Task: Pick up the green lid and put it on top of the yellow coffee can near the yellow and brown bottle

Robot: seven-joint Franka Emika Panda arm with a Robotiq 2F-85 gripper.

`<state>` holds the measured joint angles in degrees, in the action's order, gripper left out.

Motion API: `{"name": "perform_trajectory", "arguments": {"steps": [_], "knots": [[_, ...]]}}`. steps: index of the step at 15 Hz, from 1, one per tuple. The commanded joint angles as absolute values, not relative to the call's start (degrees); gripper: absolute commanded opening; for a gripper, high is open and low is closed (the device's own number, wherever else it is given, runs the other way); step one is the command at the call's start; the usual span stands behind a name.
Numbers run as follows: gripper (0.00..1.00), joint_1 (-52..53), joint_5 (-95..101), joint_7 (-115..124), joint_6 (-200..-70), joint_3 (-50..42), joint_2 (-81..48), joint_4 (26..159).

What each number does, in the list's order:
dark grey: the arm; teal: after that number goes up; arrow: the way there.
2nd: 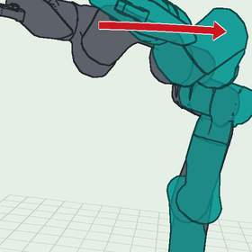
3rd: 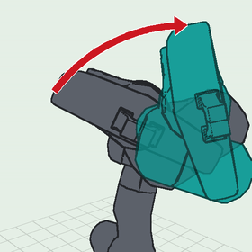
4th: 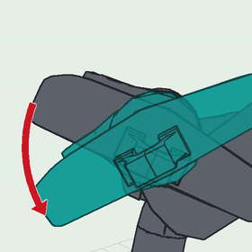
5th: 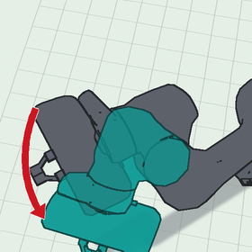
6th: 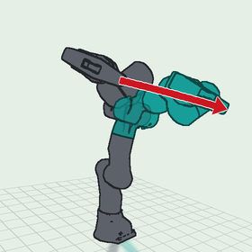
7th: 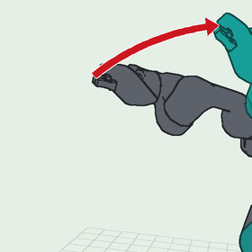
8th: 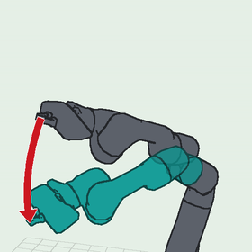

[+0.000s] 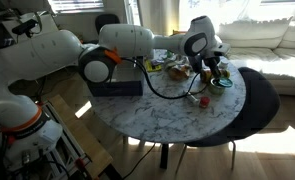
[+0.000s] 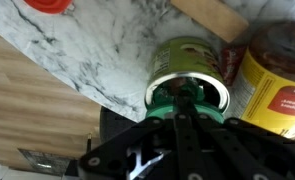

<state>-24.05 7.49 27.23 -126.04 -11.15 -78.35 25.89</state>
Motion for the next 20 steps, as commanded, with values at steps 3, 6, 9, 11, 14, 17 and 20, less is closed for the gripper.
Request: {"name": "perform_trajectory", "arguments": {"steps": [3, 6, 9, 11, 14, 17, 20], "knots": [[0.0, -24.1, 5.5, 26.1, -126.0, -11.3, -77.4, 26.7], [0.0, -24.1, 5.5, 27.1, -127.0, -11.5, -77.7, 26.5], [0.0, -24.0, 5.4, 28.9, -128.9, -11.8, -78.4, 26.0], [0.0, -24.0, 5.7, 30.8, -130.4, -12.4, -78.9, 25.8], [0.0, -23.9, 5.9, 34.2, -132.5, -13.3, -79.5, 25.6], [0.0, -23.7, 6.4, 37.5, -134.0, -14.5, -80.0, 25.7], [0.0, -23.6, 6.8, 40.2, -135.5, -15.5, -80.6, 25.7]]}}
